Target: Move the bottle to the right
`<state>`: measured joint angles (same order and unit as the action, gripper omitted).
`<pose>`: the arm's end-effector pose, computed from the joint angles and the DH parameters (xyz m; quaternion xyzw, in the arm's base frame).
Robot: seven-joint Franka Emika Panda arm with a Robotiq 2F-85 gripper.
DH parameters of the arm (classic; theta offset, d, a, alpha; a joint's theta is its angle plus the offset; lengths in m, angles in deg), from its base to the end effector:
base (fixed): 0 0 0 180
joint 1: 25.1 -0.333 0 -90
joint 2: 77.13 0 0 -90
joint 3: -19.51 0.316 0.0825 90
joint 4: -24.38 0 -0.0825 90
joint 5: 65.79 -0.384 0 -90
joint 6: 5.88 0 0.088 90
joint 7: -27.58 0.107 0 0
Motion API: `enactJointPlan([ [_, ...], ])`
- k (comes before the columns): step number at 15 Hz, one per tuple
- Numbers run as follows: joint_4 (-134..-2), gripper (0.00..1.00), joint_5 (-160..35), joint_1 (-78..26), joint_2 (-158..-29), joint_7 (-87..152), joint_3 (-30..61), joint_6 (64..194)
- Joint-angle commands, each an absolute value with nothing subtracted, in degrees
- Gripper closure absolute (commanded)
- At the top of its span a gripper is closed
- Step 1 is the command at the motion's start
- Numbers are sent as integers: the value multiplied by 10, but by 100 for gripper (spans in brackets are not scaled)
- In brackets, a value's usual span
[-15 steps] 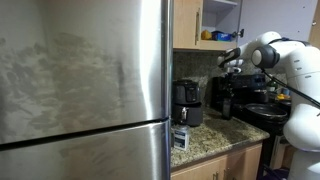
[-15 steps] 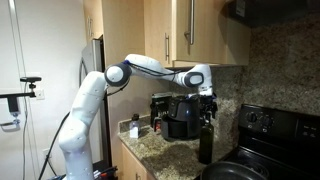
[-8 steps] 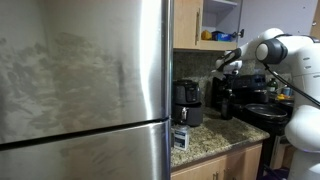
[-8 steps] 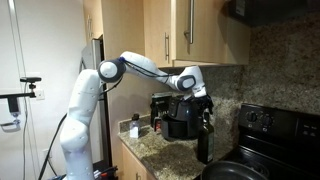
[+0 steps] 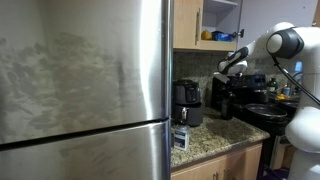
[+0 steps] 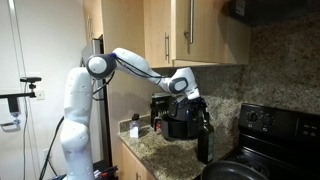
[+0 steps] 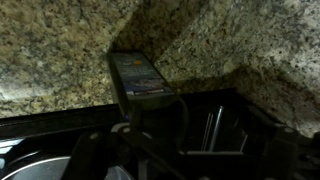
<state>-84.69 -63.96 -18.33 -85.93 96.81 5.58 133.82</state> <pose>0.5905 -0.2163 0.4622 -0.7046 0.6827 -0.1869 0.0510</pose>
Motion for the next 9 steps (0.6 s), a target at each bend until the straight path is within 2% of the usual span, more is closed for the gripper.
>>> enactJointPlan([
  [1, -926, 0, -615, -185, -790, 943, 67, 1328],
  [8, -956, 0, -584, -178, -760, 959, 83, 1211],
  [9, -938, 0, -591, -176, -777, 957, 83, 1230],
])
